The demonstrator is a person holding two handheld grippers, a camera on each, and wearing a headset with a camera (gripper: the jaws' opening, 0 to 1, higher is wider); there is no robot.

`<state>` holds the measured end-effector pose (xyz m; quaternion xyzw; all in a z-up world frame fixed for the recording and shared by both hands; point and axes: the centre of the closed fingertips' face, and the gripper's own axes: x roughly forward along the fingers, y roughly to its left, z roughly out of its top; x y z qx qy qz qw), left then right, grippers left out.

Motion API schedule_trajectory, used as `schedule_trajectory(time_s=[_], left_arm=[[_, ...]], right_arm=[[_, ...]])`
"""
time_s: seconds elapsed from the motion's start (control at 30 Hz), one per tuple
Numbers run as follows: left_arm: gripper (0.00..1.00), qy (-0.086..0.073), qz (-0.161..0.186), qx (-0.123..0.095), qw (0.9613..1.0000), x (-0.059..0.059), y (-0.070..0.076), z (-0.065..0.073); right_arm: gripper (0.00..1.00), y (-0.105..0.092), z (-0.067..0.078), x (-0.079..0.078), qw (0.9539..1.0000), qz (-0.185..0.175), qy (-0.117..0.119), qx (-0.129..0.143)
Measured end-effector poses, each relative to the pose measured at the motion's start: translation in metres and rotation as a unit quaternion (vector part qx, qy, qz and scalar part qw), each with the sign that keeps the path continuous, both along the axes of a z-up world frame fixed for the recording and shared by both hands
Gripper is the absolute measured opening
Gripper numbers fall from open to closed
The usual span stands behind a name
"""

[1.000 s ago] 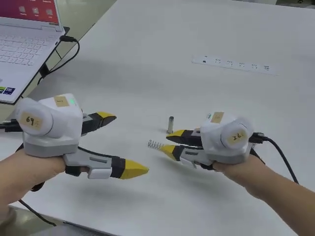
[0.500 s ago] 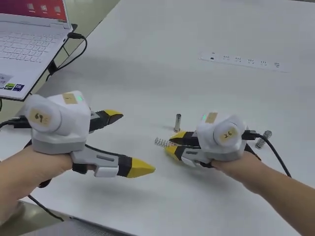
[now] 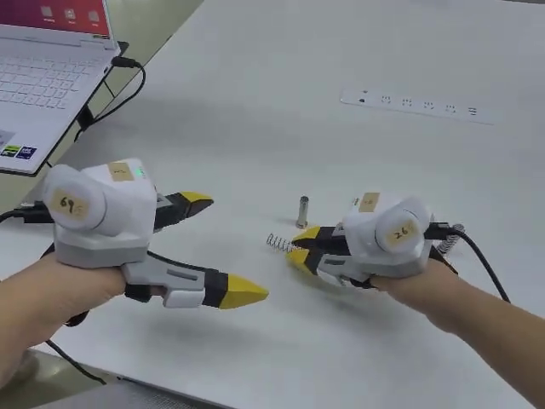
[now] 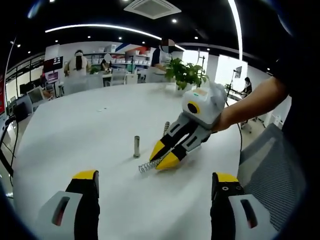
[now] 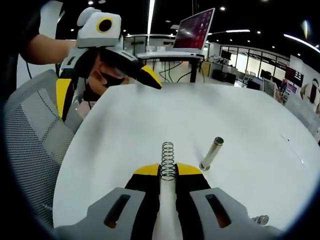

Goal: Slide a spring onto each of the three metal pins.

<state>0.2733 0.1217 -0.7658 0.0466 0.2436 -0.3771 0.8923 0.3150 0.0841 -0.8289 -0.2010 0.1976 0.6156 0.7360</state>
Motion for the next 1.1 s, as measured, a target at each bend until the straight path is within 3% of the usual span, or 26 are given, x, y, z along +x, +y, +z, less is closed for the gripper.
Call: schedule_trajectory(time_s=[0.23,0.3,0.63,0.83,1.1], left_arm=[[0.89,0.0,-0.018,-0.002,0.9998,0.001,-0.015,0.001],[0.9,-0.002,-0.021,-0.003,0.9998,0.004,-0.019,0.001],[0.86,-0.003,-0.054,-0.01,0.9985,0.007,-0.044,0.004],[0.79,0.002,-0.076,-0.022,0.9968,0.002,-0.057,0.005],[0.7,0.01,-0.127,-0.022,0.9916,-0.009,-0.086,-0.002]], right_arm=[[0.08,-0.025,0.016,-0.006,0.9999,0.01,-0.003,-0.001],[0.08,-0.034,0.019,-0.008,0.9997,0.016,-0.014,-0.01],[0.08,-0.074,0.039,-0.013,0.9999,-0.002,-0.015,0.002],[0.08,-0.092,0.043,-0.018,0.9999,-0.004,-0.01,0.008],[0.08,-0.107,0.042,-0.03,0.9997,0.022,-0.009,-0.002]])
